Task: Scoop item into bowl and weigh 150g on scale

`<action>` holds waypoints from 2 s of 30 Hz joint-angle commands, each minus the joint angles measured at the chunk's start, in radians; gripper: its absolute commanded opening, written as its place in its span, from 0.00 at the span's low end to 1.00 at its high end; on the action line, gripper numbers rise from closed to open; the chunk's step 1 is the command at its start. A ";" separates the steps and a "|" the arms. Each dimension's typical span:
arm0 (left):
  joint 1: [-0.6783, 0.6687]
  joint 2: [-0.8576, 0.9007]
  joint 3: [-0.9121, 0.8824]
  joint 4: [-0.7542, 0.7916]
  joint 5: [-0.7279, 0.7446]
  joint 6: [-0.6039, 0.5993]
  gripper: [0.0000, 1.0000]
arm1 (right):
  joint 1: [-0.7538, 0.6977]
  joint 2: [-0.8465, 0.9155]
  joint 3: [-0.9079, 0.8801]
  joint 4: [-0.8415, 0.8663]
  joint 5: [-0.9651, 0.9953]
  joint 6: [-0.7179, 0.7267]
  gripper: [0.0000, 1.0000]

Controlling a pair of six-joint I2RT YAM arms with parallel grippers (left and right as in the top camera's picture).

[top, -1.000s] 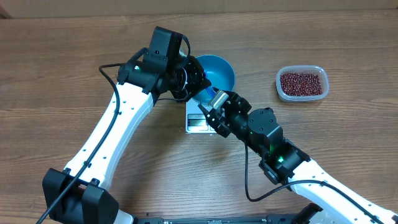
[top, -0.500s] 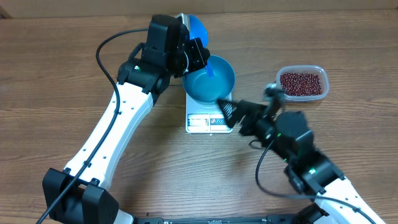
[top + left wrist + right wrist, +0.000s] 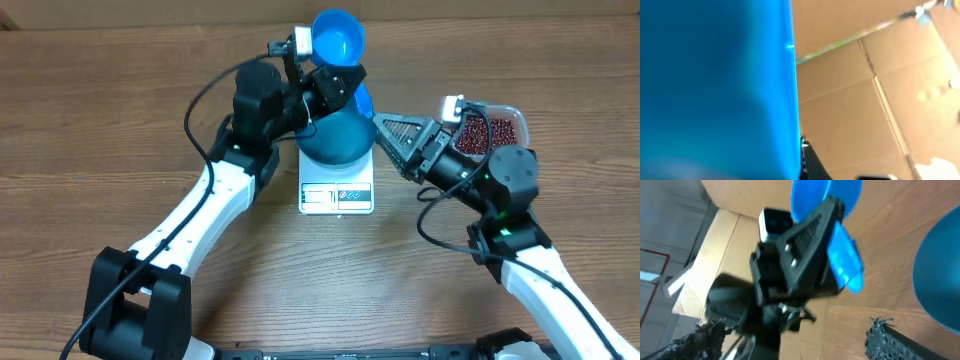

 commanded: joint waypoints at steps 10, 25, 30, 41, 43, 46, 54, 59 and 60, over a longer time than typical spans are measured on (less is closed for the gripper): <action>-0.020 -0.009 -0.019 -0.003 -0.089 -0.426 0.05 | -0.008 0.206 0.014 0.236 0.052 0.050 0.72; -0.077 -0.009 -0.019 -0.003 -0.198 -0.279 0.04 | 0.006 0.219 0.014 0.264 0.153 0.206 0.58; -0.077 -0.009 -0.019 -0.003 -0.196 -0.242 0.04 | 0.006 0.235 0.014 0.259 0.161 0.228 0.51; -0.088 -0.009 -0.019 -0.003 -0.203 -0.222 0.04 | 0.006 0.289 0.014 0.387 0.156 0.280 0.49; -0.089 -0.009 -0.019 -0.003 -0.212 -0.222 0.04 | 0.006 0.289 0.014 0.381 0.149 0.280 0.48; -0.092 -0.009 -0.019 -0.003 -0.216 -0.222 0.04 | 0.018 0.289 0.014 0.380 0.154 0.280 0.47; -0.096 -0.009 -0.019 -0.003 -0.216 -0.226 0.04 | 0.018 0.289 0.014 0.370 0.174 0.280 0.38; -0.103 -0.009 -0.019 -0.004 -0.219 -0.226 0.04 | 0.018 0.289 0.014 0.370 0.183 0.281 0.32; -0.104 -0.009 -0.019 -0.004 -0.219 -0.226 0.04 | 0.018 0.289 0.014 0.370 0.185 0.280 0.31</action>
